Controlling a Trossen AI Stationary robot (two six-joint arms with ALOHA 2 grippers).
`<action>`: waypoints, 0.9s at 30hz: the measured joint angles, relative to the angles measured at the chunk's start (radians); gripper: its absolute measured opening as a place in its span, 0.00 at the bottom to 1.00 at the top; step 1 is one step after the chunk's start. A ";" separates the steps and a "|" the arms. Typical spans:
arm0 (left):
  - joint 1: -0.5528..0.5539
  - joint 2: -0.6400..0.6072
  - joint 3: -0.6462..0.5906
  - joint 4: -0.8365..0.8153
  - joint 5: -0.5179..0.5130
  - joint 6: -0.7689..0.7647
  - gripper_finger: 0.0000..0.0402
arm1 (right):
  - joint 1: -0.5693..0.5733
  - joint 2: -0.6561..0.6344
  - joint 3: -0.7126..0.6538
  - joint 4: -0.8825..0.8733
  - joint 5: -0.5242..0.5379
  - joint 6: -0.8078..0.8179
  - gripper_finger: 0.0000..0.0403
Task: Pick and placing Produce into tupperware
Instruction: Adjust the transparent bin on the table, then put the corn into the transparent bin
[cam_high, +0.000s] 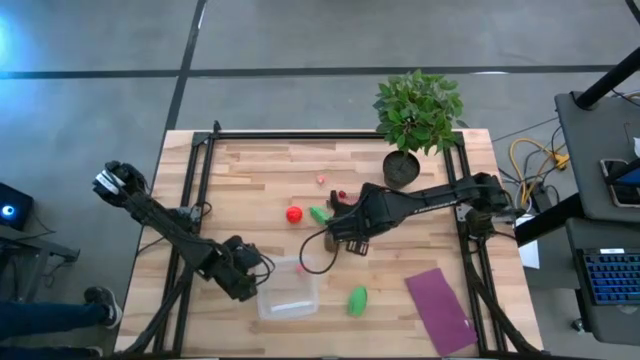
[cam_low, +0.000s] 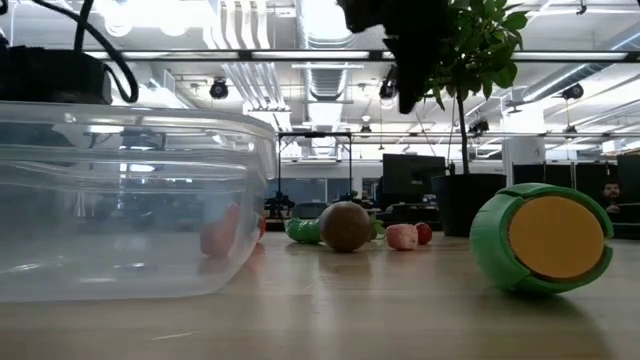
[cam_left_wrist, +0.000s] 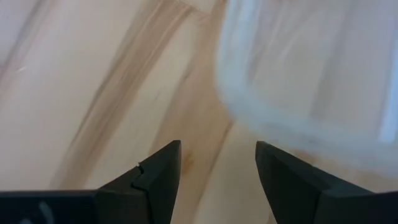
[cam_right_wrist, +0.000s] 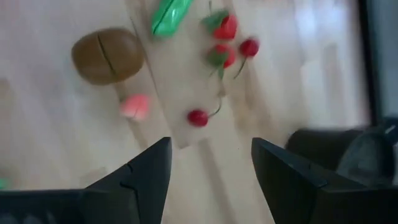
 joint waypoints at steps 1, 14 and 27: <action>0.000 -0.005 0.000 -0.026 0.010 0.000 0.48 | -0.005 -0.011 -0.016 0.014 -0.030 0.033 0.53; -0.002 -0.168 0.000 -0.242 0.032 -0.005 0.48 | 0.051 -0.085 -0.222 0.048 -0.541 0.450 0.53; -0.004 -0.318 0.000 -0.243 -0.012 0.183 0.48 | 0.202 -0.082 -0.286 0.292 -0.483 1.105 0.53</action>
